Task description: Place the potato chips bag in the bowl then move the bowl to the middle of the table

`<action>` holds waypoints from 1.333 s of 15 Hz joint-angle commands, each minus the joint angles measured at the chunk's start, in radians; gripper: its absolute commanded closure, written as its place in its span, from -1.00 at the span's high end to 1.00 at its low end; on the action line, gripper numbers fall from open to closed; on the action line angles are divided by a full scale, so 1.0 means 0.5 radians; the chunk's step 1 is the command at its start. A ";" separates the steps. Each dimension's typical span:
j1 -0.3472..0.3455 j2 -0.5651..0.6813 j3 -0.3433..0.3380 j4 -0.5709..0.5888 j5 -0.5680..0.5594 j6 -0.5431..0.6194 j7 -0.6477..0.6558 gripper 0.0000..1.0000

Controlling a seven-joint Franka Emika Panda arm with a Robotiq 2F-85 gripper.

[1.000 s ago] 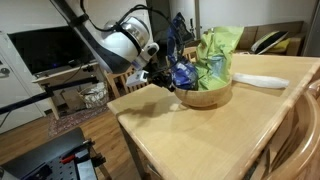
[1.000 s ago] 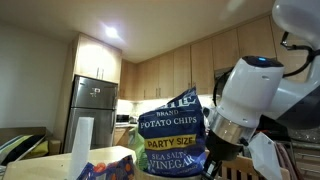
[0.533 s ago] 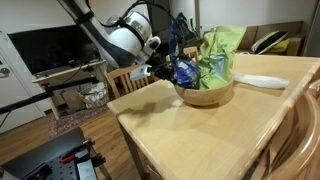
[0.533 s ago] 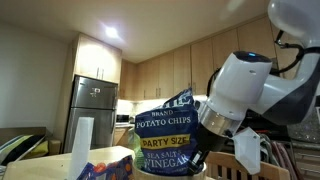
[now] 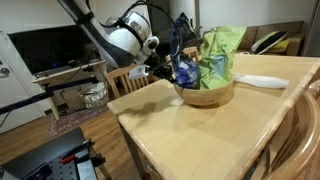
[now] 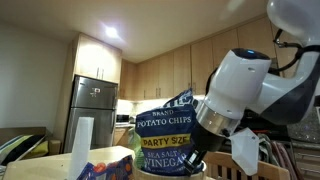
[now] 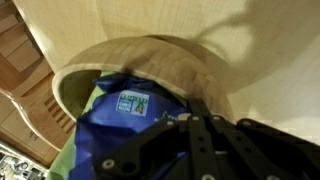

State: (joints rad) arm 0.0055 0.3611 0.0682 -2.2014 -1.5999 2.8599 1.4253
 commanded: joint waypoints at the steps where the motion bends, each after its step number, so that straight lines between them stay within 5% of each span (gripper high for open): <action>1: -0.001 -0.189 0.019 -0.254 0.144 -0.014 -0.105 -1.00; 6: -0.025 -0.427 -0.002 -0.539 0.149 0.023 -0.081 -1.00; 7: -0.003 -0.259 0.007 -0.392 0.121 0.000 -0.061 -0.98; 13: -0.018 -0.373 0.003 -0.499 0.121 0.000 -0.061 -1.00; 20: -0.014 -0.225 -0.006 -0.362 0.241 -0.089 -0.072 -1.00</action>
State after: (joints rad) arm 0.0029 0.2125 0.0705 -2.4229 -1.5052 2.8366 1.3950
